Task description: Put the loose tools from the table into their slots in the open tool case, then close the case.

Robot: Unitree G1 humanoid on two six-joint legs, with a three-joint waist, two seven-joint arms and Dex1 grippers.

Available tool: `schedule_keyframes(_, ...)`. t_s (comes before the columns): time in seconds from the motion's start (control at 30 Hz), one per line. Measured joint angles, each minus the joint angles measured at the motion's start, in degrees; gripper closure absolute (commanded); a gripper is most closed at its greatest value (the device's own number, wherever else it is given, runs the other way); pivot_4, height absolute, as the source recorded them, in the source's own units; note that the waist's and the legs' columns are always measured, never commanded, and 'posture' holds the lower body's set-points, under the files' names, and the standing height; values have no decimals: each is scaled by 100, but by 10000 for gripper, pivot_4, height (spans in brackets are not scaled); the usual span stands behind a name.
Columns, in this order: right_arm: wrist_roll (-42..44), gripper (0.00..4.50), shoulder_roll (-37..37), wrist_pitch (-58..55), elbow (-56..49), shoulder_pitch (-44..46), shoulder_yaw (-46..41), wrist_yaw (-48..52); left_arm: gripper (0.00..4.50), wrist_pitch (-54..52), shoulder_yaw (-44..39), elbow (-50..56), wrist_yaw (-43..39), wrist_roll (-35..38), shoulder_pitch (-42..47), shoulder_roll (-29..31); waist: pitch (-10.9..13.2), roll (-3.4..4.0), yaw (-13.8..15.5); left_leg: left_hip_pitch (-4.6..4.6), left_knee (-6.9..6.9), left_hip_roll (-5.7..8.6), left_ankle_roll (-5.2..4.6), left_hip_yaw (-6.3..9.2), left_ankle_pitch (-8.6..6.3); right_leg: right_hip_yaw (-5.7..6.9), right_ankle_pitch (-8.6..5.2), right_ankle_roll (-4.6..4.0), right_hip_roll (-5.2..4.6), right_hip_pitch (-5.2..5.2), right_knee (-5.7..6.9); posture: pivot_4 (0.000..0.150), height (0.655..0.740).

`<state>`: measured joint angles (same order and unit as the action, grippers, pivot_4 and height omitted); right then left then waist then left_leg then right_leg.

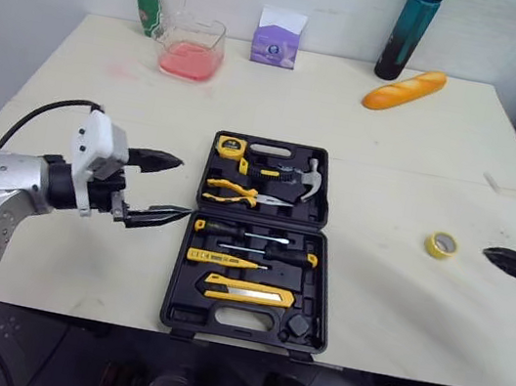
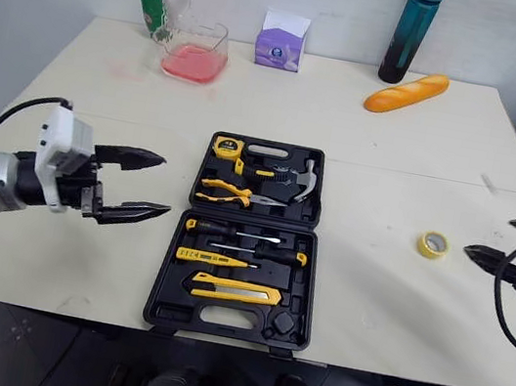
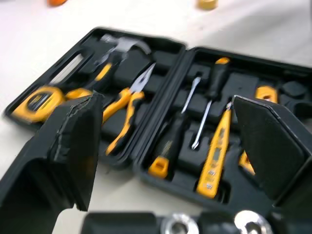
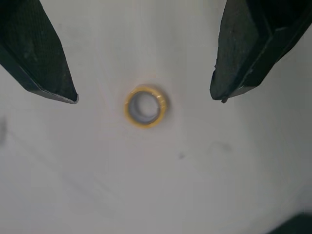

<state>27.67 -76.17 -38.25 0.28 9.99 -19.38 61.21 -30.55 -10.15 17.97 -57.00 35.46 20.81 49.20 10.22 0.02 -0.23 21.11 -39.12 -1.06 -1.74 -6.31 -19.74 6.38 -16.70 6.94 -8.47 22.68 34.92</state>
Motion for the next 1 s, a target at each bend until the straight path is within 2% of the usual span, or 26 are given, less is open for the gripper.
schedule_keyframes(0.07, -39, 0, -121, -147, 58, 387, 533, 311, 647, -38, 137, 122, -71, 53, 63, -108, 0, 1, 1, 3, 0, 1, 0, 1, 0, 1, 0, 0, 0, 2, -3, 1500, 7400)
schedule_keyframes(0.2, -741, 0, -125, -23, 568, 1732, 2032, 1030, 647, -21, 387, 328, -65, 241, 150, -560, 7, 2, -6, 10, -4, 5, 0, -7, 0, -5, 1, 1, -1, 10, -10, 1500, 7400)
schedule_keyframes(0.3, -1435, 0, 192, 135, 1222, 2698, 2905, 1396, 647, -166, 614, 444, -20, 267, 149, -687, 13, 3, -11, 10, -4, 5, 1, -10, 1, -5, 1, 1, 2, 13, -8, 1500, 7400)
schedule_keyframes(0.4, -1891, 0, 495, 278, 1787, 3229, 3448, 1737, 647, -284, 811, 614, 97, 296, 170, -899, 15, 2, -1, 13, -5, 5, 2, -9, 1, -2, 1, 2, 3, 13, 6, 1500, 7400)
schedule_keyframes(0.7, -3049, 0, 1085, 1312, 3462, 4148, 4139, 2184, 647, -650, 913, 1128, 319, 528, 258, -980, 18, 3, -2, 18, -9, 11, 0, -5, 4, 2, 5, 9, 2, 11, 8, 1500, 7400)
schedule_keyframes(1.0, -3755, 0, 1888, 2247, 5195, 4919, 4184, 2189, 647, -814, 886, 1324, 503, 672, 141, -981, 19, 6, -26, 17, -10, 10, 4, -3, 7, 1, 4, 8, 7, 10, 11, 1500, 7400)
